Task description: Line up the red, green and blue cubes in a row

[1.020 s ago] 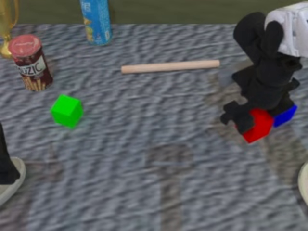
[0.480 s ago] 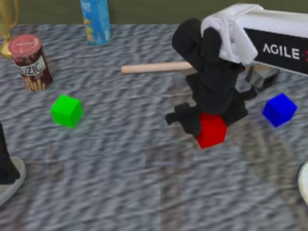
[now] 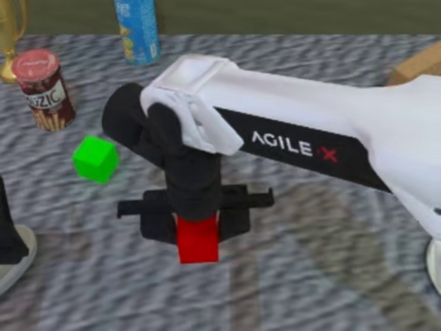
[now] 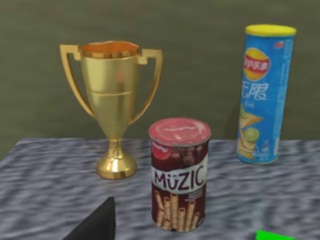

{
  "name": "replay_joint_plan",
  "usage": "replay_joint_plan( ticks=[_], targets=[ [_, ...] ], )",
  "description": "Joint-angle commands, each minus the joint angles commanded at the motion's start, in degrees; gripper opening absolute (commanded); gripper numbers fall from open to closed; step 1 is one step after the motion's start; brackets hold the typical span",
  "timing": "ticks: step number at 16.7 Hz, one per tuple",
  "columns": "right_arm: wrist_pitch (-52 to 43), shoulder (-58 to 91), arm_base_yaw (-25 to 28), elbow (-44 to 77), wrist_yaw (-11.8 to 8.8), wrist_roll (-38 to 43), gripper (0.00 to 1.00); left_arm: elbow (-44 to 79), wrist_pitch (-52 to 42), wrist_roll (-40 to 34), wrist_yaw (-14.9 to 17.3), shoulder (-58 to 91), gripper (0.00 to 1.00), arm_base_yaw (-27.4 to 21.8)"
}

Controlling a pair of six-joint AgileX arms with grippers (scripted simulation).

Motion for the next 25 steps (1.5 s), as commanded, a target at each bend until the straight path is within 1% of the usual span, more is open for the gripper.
replay_joint_plan(
  ticks=[2, 4, 10, 12, 17, 22, 25],
  targets=[
    [-0.84, 0.61, 3.08, 2.21, 0.2, 4.78, 0.0, 0.0, 0.0, 0.0, 0.0, 0.0, 1.0, 0.0],
    [-1.22, 0.84, 4.71, 3.37, 0.34, 7.13, 0.0, 0.0, 0.0, 0.0, 0.0, 0.0, 1.0, 0.0],
    [-0.93, 0.66, 4.64, 3.18, 0.26, 7.42, 0.0, 0.0, 0.0, 0.0, 0.0, 0.0, 1.0, 0.0],
    [1.22, 1.09, 4.48, 1.53, 0.32, 7.62, 0.0, 0.0, 0.0, 0.0, 0.0, 0.0, 1.0, 0.0],
    [10.94, 3.65, 4.94, -5.74, 0.33, 7.66, 0.0, 0.0, 0.0, 0.0, 0.0, 0.0, 1.0, 0.0],
    [12.49, 4.12, 5.11, -6.99, 0.39, 7.64, 0.0, 0.0, 0.0, 0.0, 0.0, 0.0, 1.0, 0.0],
    [12.49, 4.12, 5.11, -6.99, 0.39, 7.64, 0.23, 0.0, 0.0, 0.0, 0.0, 0.0, 1.0, 0.0]
  ],
)
